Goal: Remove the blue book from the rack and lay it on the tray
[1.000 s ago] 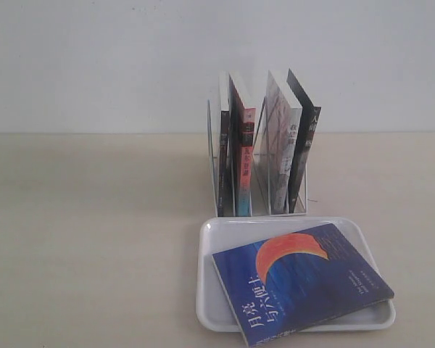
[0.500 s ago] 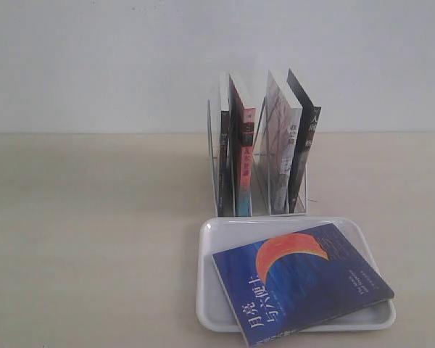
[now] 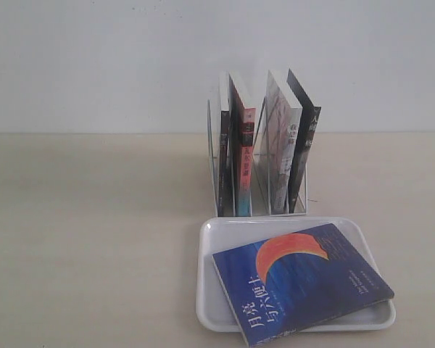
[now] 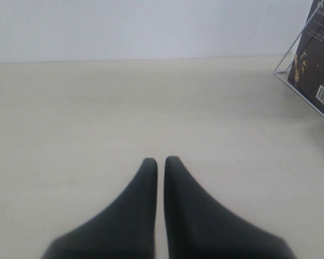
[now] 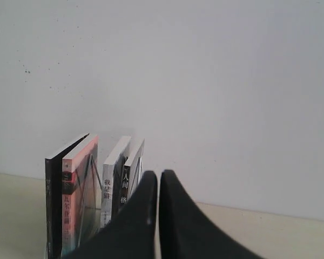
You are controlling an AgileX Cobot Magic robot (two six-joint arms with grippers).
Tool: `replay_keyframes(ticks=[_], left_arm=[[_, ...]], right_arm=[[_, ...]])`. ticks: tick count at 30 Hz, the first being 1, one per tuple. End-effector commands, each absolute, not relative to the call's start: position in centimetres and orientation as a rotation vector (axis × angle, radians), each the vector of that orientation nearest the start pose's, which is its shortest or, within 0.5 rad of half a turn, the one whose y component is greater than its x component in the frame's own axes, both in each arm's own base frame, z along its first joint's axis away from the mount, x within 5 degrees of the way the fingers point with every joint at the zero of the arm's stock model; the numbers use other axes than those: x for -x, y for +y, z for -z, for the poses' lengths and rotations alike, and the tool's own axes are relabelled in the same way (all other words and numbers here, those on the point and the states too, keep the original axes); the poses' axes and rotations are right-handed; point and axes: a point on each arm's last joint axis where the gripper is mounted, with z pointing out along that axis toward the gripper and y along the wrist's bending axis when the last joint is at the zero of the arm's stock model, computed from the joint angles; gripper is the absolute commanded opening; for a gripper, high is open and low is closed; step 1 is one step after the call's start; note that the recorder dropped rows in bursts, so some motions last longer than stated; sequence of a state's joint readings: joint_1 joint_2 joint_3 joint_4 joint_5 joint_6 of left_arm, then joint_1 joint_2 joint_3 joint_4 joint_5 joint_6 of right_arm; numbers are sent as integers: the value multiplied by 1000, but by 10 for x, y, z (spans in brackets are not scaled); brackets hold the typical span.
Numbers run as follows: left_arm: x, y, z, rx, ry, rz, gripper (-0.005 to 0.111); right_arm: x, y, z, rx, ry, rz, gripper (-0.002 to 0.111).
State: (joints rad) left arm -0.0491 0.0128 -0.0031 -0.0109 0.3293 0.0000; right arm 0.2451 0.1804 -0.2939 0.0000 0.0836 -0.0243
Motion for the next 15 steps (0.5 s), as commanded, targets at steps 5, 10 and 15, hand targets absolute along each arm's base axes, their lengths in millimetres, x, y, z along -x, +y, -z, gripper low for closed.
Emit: replay_keyframes(ticks=[5, 10, 15], left_arm=[[-55, -3, -184, -41, 1807, 38, 4], [-55, -3, -184, -41, 1807, 38, 4], [-55, -3, -184, -41, 1807, 38, 4]], right_arm=[[-58, 14, -290, 185, 1466, -187, 1], [-59, 14, -285, 197, 1528, -177, 1], [-59, 14, -281, 226, 1566, -146, 1]])
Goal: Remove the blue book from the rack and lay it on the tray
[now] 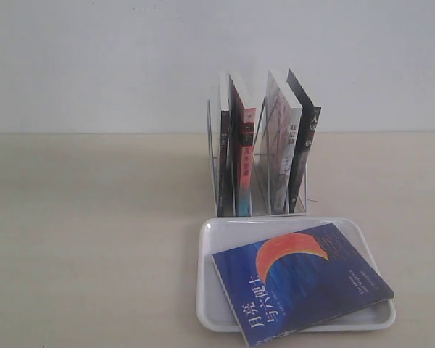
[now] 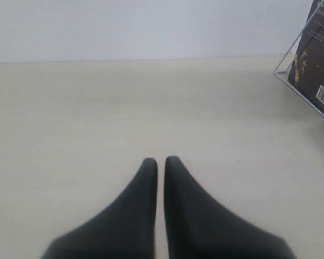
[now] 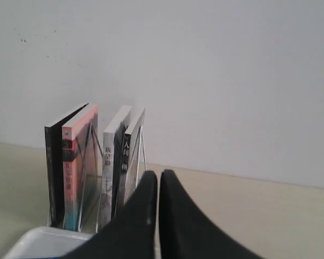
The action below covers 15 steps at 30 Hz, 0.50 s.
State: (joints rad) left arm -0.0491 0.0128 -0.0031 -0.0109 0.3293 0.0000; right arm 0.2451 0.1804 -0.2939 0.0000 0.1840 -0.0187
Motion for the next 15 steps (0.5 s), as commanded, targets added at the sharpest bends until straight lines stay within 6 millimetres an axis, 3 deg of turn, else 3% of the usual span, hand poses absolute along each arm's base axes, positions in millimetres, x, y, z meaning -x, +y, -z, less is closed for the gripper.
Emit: replay_keyframes(ticks=[1, 10, 15], left_arm=[[-55, -3, -184, -41, 1807, 38, 4], [-55, -3, -184, -41, 1807, 38, 4], [-55, -3, -184, -41, 1807, 38, 4]], right_arm=[[-57, 14, -281, 227, 1562, -144, 1], [-41, 5, -266, 169, 1652, -59, 1], [-45, 4, -242, 140, 1633, -33, 1]])
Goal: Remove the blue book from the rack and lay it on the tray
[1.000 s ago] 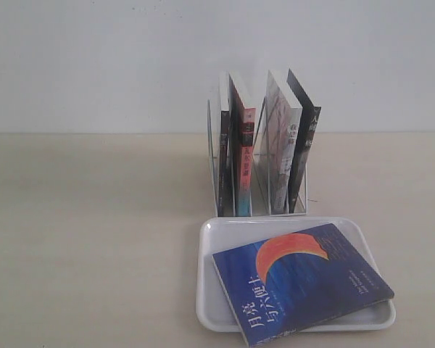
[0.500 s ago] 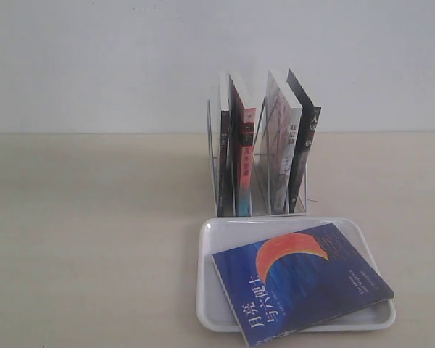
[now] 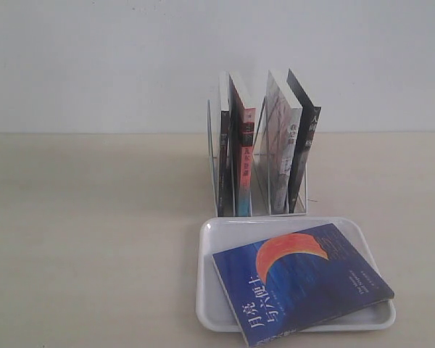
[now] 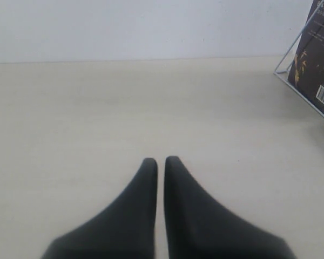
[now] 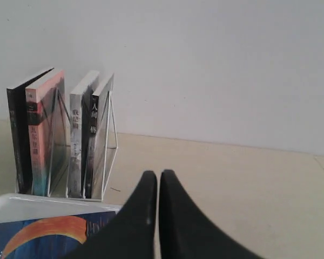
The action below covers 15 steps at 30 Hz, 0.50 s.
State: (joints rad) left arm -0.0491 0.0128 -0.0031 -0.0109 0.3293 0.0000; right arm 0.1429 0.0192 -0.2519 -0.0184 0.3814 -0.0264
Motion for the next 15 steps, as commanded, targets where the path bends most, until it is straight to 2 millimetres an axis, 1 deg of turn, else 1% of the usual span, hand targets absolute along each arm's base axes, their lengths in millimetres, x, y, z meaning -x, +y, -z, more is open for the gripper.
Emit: replay_keyframes(ticks=[1, 6, 8, 9, 10, 15], left_arm=[[-55, -3, -184, -41, 1807, 38, 4], [-55, -3, -184, -41, 1807, 38, 4], [-55, -3, -184, -41, 1807, 38, 4], [-55, -3, -184, -41, 1807, 38, 4], [-55, -3, -184, -41, 1807, 38, 4], [-55, -3, -184, -41, 1807, 38, 4]], right_arm=[[-47, 5, -236, 138, 1631, -32, 1], [-56, 6, -198, 81, 1663, -84, 1], [-56, 6, -197, 64, 1663, -100, 1], [-55, 5, -191, 47, 1734, -112, 1], [-55, 5, -188, 45, 1759, -112, 1], [-54, 5, -184, 58, 1810, -91, 1]])
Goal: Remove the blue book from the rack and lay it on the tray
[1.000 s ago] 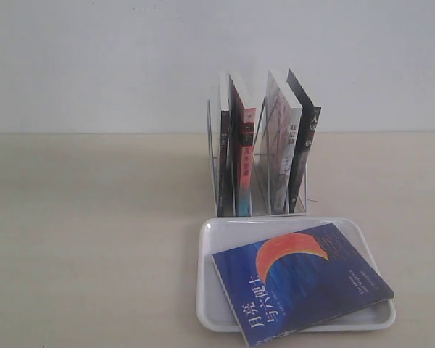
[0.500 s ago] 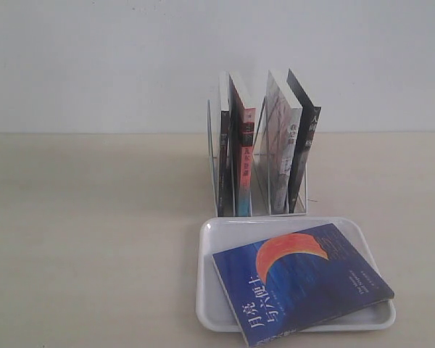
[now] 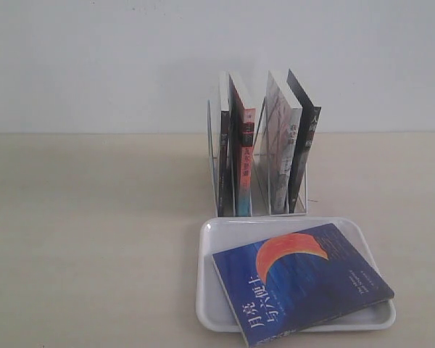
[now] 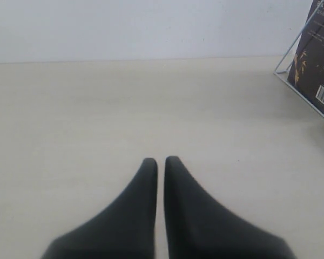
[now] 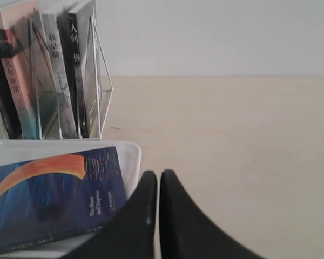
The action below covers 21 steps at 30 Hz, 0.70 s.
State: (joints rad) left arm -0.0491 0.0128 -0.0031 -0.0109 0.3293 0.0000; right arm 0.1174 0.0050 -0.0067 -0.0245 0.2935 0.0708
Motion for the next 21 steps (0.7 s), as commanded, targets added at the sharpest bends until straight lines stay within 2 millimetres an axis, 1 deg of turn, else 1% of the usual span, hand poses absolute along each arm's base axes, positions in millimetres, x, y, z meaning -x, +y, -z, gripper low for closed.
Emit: replay_keyframes(ticks=[1, 5, 8, 21], left_arm=[[-55, -3, -184, -41, 1807, 38, 4], [-55, -3, -184, -41, 1807, 38, 4], [-55, -3, -184, -41, 1807, 38, 4], [-55, -3, -184, -41, 1807, 38, 4]], right_arm=[[-54, 5, -184, 60, 1810, -89, 1], [-54, 5, -184, 69, 1809, -82, 1], [-54, 5, -184, 120, 1806, -42, 1], [-53, 5, -183, 123, 1814, -41, 1]])
